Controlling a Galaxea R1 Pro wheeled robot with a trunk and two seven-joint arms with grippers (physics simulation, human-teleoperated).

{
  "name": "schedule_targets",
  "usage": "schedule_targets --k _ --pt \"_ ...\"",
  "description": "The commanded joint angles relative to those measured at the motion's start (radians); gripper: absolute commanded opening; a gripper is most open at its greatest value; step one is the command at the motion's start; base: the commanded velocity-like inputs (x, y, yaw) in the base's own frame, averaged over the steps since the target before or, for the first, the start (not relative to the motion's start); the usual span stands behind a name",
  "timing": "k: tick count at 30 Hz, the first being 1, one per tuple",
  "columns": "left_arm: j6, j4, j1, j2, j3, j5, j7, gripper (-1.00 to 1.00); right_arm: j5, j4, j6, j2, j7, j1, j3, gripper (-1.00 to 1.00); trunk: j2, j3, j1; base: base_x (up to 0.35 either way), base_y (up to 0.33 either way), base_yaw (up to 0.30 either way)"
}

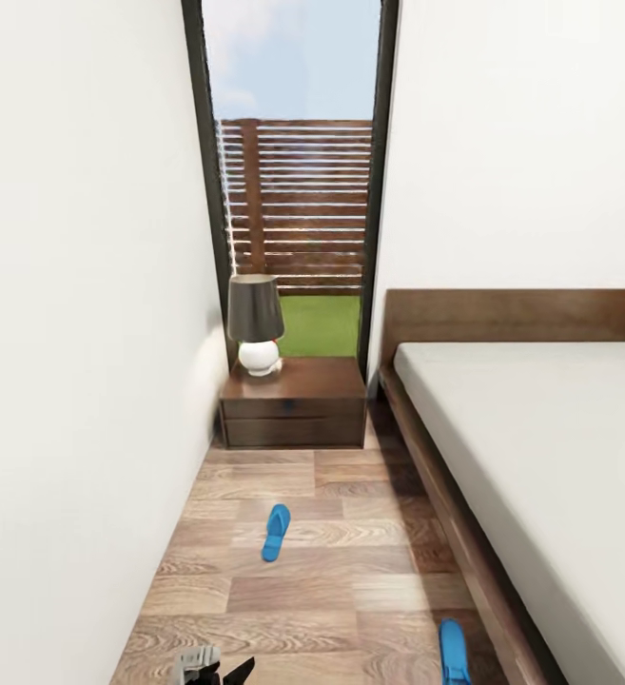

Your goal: In the bedroom, move the book from the bed onto either nightstand, and place the two sandals side by side next to the bed.

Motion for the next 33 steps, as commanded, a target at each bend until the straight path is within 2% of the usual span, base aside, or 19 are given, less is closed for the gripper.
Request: schedule_targets --k 1,33 --pt "-0.004 0.001 -0.001 0.0 -0.002 0.003 -0.002 1.0 0.007 0.0 0.0 0.0 0.006 -0.001 -0.008 -1.0 0.0 -0.001 0.0 0.27 0.0 0.0" --pt "-0.005 0.0 -0.001 0.0 -0.002 0.003 -0.002 1.0 0.007 0.0 -0.013 0.0 0.004 -0.001 -0.007 -1.0 0.0 -0.001 0.0 0.287 0.0 0.0"
